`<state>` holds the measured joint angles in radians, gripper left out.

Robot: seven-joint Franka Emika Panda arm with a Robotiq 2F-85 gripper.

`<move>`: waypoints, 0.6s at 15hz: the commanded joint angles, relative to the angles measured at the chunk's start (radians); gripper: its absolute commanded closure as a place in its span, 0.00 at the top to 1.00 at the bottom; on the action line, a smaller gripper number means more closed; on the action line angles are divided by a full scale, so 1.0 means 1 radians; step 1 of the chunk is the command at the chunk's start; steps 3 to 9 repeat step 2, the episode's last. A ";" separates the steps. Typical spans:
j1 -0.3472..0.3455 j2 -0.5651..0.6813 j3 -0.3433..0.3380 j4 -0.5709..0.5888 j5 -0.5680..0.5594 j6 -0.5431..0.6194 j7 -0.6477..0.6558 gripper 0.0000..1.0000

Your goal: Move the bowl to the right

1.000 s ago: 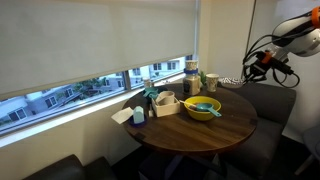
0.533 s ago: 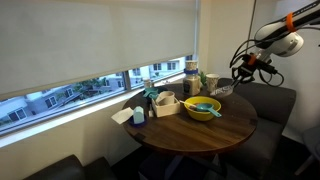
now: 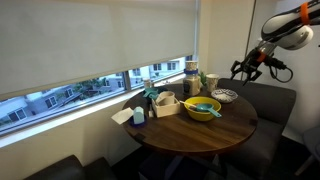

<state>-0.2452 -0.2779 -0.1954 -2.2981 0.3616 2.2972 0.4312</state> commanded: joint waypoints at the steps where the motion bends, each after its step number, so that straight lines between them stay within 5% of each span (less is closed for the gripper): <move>1: 0.001 -0.053 0.007 -0.021 -0.020 -0.025 -0.024 0.78; 2: 0.002 -0.107 0.016 -0.045 -0.030 -0.044 -0.037 0.86; 9: 0.002 -0.107 0.016 -0.045 -0.030 -0.044 -0.037 0.86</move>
